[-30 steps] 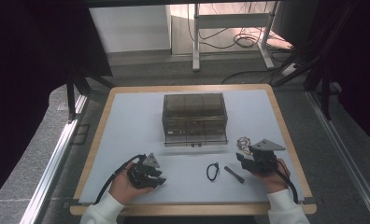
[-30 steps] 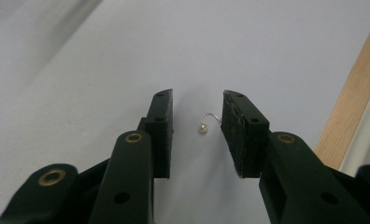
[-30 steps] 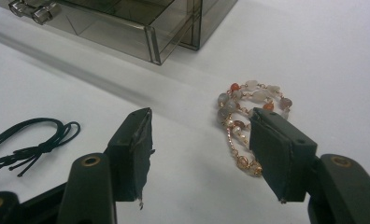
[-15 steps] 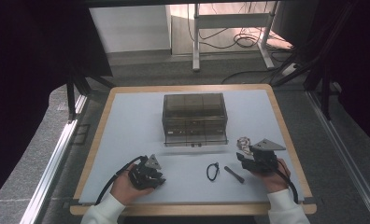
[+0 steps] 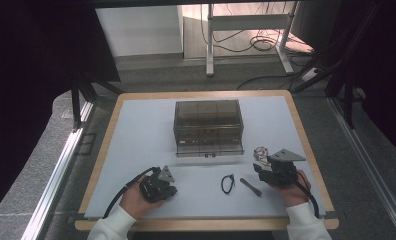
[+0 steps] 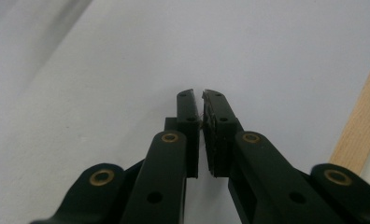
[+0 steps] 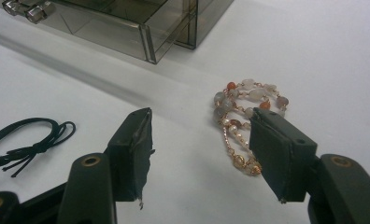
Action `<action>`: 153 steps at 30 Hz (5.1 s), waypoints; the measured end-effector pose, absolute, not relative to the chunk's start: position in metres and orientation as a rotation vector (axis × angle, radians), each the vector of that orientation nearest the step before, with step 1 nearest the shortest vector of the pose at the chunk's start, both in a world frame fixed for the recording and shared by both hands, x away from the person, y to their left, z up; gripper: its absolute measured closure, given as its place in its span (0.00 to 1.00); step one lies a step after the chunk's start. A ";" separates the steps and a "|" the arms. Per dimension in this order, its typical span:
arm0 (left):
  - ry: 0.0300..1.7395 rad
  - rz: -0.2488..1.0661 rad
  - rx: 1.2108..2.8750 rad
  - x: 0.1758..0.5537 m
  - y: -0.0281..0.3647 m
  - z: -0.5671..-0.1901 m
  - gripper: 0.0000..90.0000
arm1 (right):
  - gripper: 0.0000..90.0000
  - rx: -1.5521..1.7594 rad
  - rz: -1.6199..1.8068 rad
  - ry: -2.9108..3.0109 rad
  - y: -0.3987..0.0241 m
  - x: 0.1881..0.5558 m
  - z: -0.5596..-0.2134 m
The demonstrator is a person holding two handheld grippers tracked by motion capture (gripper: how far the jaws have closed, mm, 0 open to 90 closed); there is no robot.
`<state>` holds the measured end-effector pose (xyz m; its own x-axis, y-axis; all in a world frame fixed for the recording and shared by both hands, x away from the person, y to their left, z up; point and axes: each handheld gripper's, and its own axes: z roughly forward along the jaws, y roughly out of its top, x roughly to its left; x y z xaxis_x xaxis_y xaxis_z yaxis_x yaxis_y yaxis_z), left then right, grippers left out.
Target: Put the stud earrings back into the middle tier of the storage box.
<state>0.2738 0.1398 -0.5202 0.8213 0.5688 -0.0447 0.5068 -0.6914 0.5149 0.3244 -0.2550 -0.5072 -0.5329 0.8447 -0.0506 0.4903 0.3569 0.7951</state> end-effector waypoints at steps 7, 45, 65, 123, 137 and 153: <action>0.798 0.128 2.471 0.276 0.142 -0.520 0.95 | 0.44 1.164 1.037 2.162 -0.256 0.325 -0.508; 0.795 0.131 2.352 0.305 0.150 -0.477 0.95 | 0.44 1.165 1.031 2.172 -0.256 0.326 -0.509; 0.821 0.145 2.311 0.339 0.145 -0.457 0.95 | 0.44 1.166 1.032 2.169 -0.256 0.326 -0.509; 0.861 0.174 2.233 0.387 0.125 -0.450 0.59 | 0.44 1.175 1.034 2.161 -0.260 0.326 -0.509; 0.852 0.217 2.215 0.353 0.152 -0.461 0.43 | 0.44 1.177 1.029 2.163 -0.260 0.326 -0.510; 0.925 0.256 2.144 0.324 0.186 -0.479 0.40 | 0.43 1.176 1.025 2.149 -0.262 0.326 -0.508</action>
